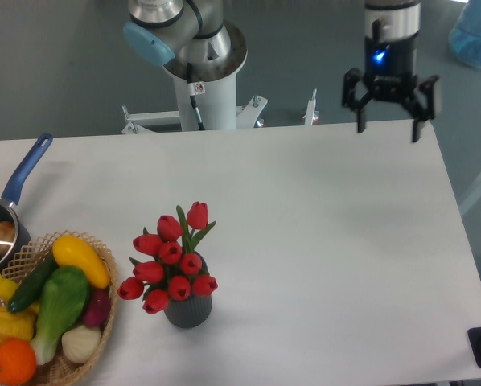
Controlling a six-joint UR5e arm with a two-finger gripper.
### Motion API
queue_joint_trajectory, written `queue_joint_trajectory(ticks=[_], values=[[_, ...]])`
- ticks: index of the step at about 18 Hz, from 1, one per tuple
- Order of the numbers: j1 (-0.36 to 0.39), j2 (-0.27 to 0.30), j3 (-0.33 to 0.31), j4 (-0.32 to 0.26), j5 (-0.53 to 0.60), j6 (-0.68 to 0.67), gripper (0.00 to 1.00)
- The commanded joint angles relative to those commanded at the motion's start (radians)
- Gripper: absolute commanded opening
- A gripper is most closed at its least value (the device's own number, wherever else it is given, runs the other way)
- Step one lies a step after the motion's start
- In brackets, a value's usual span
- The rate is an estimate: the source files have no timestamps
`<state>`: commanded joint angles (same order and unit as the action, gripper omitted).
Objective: Pick up the flowers from the vase
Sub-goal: 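Move the open gripper toward the red tulip stems in the black vase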
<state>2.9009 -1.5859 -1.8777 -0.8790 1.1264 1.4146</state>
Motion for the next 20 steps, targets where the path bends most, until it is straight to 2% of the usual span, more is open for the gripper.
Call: queue_joint_trajectory(ticks=[1,4,17,20], values=[[-0.005,-0.02,0.002,-0.002,-0.025,-0.009,1.0],[-0.044,-0.022,-0.011,-0.012,-0.025,-0.006,1.0],[-0.025,0.0,-0.006,-0.018,-0.031,-0.017,1.0],[-0.072,0.004,-0.023,-0.029,-0.057,-0.101,1.0]])
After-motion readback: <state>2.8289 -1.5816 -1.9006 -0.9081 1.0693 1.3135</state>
